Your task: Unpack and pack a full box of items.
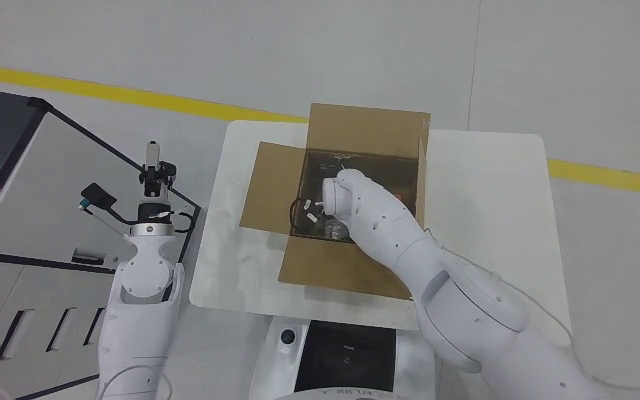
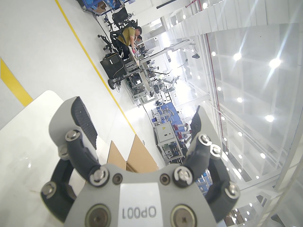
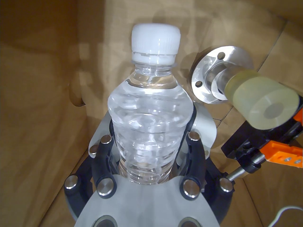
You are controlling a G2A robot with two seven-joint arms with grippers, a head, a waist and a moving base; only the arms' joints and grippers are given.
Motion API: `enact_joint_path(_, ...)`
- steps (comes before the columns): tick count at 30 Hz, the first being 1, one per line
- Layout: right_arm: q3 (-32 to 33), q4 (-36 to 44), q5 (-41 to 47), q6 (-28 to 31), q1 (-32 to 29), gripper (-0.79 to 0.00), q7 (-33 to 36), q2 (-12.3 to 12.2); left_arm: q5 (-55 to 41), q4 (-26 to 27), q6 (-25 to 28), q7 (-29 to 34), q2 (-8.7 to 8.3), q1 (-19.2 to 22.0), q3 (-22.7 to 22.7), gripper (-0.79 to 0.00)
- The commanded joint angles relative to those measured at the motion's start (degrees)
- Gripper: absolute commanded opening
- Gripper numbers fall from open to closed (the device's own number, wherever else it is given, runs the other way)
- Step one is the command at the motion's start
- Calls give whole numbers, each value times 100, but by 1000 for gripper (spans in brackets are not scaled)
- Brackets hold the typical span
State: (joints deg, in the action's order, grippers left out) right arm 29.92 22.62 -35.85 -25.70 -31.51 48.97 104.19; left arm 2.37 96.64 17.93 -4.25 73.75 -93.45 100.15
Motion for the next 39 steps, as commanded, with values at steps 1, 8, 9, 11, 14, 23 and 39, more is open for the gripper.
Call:
enact_joint_path(1,13,-55,-11,20,-2,-246,6,13,0,0,0,0,0,0,0,0)
enact_joint_path(8,51,-255,-47,88,-5,-413,-40,69,0,0,0,0,0,0,0,0)
enact_joint_path(9,55,-283,-57,77,-2,-471,-57,78,0,0,0,0,0,0,0,0)
enact_joint_path(11,73,-322,-52,86,-4,-717,-97,96,0,0,0,0,0,0,0,0)
enact_joint_path(14,89,-365,-71,128,-3,-785,-154,119,0,0,0,0,0,0,0,0)
enact_joint_path(23,147,-370,-146,208,-12,-785,-324,158,0,0,0,0,0,0,0,0)
enact_joint_path(39,362,-45,-262,379,-31,-785,-398,66,0,0,0,0,0,0,0,0)
